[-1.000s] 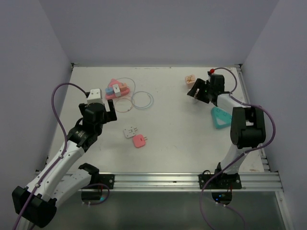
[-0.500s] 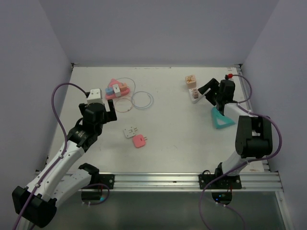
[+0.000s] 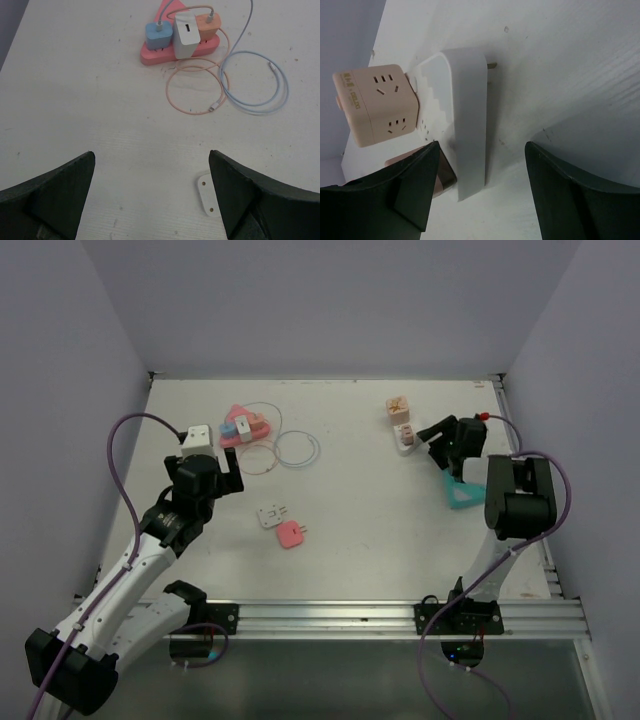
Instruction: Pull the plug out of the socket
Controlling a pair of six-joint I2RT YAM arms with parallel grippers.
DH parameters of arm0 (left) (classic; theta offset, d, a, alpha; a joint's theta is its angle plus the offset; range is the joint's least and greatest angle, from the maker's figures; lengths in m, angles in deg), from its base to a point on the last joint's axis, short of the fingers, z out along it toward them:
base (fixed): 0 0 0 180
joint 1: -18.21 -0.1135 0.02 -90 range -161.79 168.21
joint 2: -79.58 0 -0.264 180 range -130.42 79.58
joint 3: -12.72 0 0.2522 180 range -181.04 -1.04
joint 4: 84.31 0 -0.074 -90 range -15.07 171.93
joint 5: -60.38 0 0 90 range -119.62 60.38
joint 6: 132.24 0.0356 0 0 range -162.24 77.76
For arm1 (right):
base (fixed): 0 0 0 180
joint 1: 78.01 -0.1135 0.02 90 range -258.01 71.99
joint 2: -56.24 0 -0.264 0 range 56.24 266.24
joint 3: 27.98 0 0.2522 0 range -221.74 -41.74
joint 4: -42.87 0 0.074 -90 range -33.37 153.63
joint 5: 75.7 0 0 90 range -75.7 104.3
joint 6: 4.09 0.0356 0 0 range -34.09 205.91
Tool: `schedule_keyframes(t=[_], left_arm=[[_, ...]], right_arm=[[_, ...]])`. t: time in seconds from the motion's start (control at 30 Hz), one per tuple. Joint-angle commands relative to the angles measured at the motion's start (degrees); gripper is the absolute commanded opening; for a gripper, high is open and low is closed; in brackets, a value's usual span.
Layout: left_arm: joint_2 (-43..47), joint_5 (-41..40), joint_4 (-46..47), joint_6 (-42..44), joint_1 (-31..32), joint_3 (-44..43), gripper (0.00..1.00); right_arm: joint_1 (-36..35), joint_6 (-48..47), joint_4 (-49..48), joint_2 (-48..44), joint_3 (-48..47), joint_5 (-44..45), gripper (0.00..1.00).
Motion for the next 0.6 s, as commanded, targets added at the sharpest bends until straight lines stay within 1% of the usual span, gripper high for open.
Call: schedule_keyframes(t=[0.0,0.37,0.57], left_arm=[[0.48,-0.07,2.11,0.91,-0.39,0.58,1.0],[0.39,0.63,2.11,1.08,-0.39,0.49,1.0],[0.3,0.89,2.11,1.0,-0.39,0.58,1.0]], right_arm=[[0.06,3.05,-6.84,1.87,-2.11,-0.26,0.72],[0.06,7.45,-16.16,8.38,-0.8,-4.05,0.71],[0.06,8.15,-18.45,11.1,-0.88,-5.8,0.7]])
